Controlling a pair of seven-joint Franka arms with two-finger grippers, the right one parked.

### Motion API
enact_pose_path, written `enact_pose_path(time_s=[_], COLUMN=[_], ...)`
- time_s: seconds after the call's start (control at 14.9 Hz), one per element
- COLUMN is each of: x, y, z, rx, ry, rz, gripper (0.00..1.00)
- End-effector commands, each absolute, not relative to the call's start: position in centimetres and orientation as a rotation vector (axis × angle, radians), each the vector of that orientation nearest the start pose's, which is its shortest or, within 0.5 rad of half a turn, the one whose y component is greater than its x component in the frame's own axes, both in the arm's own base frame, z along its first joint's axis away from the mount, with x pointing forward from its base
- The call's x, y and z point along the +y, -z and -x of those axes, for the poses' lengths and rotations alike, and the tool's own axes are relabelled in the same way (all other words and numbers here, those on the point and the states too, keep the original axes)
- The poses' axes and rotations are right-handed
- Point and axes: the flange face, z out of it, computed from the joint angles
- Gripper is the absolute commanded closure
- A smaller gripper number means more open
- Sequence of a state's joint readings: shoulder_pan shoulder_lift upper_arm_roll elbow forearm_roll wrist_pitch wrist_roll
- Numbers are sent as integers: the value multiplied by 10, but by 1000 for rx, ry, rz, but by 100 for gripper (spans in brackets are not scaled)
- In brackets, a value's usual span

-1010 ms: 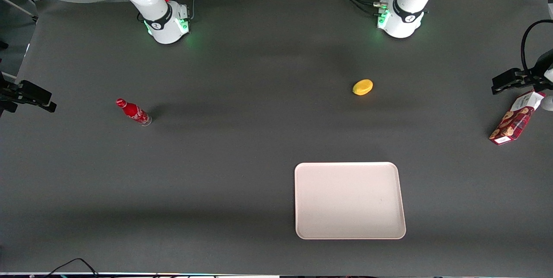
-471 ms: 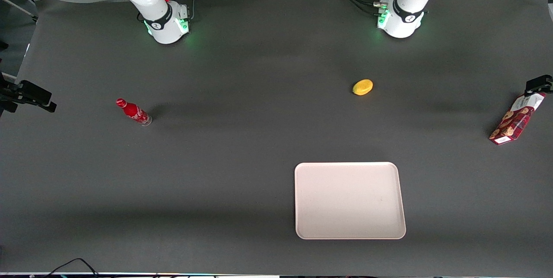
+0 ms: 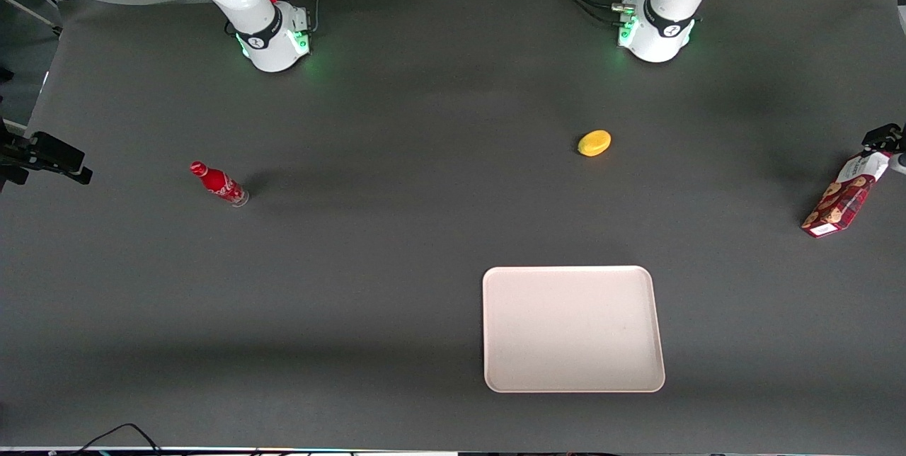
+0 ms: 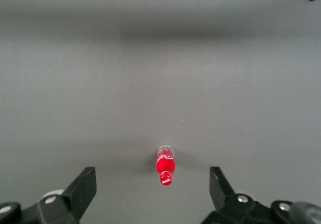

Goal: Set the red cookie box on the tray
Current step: 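Lower the open left gripper toward the red plaid shortbread box, then close the left gripper on the end of the shortbread box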

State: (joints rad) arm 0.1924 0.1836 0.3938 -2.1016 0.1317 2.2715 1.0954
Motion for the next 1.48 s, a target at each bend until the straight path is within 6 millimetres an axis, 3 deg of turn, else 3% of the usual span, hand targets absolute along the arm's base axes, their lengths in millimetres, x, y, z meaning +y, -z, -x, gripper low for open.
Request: enact_pose_path(time_s=[0.0,0.4,0.74,0.81,1.01,1.21,1.28,1.35,1.41], x=[328,337,343,343,344,346,346,346,346], y=[-297,-235,-225,-224,-214,-209,-209,-208,-210], z=[-480,-484,-494,-495,-495,-493,-493,-493,-494], rx=[1082,1216,1226,1225,1209,1204,1201,1195,1190], ry=[-149,-76,-80,-80,-87,-99,-99,-101,-98], rz=[2834,2828,2819,2821,2844,2857,2860,2865,2864], gripper=[0,0,0,5,58,63,73,91,100])
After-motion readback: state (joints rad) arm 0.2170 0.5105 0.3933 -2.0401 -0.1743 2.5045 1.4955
